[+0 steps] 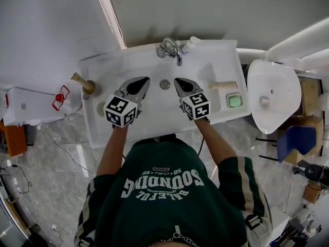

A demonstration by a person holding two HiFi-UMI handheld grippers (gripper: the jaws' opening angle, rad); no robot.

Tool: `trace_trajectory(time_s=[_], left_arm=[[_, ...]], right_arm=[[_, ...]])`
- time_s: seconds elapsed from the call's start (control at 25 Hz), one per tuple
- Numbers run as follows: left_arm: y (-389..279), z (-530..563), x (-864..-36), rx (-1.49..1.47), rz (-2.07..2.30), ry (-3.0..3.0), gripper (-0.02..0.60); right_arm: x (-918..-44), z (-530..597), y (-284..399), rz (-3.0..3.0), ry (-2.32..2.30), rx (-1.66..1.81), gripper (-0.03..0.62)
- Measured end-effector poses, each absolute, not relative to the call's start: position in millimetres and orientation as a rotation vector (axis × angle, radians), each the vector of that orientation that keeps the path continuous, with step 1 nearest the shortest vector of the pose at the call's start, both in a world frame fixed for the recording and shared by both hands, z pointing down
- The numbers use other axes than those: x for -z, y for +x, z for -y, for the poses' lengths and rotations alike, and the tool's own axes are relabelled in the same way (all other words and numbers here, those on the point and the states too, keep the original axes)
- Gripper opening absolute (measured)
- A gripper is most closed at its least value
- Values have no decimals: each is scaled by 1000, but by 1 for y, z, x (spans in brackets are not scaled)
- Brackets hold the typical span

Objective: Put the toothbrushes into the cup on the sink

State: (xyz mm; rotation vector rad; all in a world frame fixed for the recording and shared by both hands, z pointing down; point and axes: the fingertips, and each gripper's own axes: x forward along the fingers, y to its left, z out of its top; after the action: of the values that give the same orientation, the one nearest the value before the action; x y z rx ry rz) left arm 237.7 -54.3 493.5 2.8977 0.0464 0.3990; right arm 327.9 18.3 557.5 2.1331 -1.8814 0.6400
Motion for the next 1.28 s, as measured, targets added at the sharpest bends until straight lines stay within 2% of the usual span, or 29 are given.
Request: trace_trajectory(time_s=[0.32, 0.52, 0.6, 0.72, 0.88, 1.28], left_arm=[[260, 40, -495, -427, -93, 2900, 52], [270, 31, -498, -462, -125, 2903, 52], [272, 29, -499, -474, -128, 2902, 52], [274, 27, -500, -489, -123, 2901, 52], [275, 26, -504, -510, -106, 2897, 52], [260, 32, -511, -564, 5, 2883, 52]], right_arm=[[-597, -106, 392, 1627, 2218, -718, 3], [-614, -134, 414, 1538, 2085, -665, 5], [-626, -144, 424, 1511, 2019, -681, 38], [-652, -165, 444, 1444, 1936, -697, 132], [-677, -185, 464, 1347, 1768, -653, 200], [-734, -194, 489, 1244, 1499, -586, 206]])
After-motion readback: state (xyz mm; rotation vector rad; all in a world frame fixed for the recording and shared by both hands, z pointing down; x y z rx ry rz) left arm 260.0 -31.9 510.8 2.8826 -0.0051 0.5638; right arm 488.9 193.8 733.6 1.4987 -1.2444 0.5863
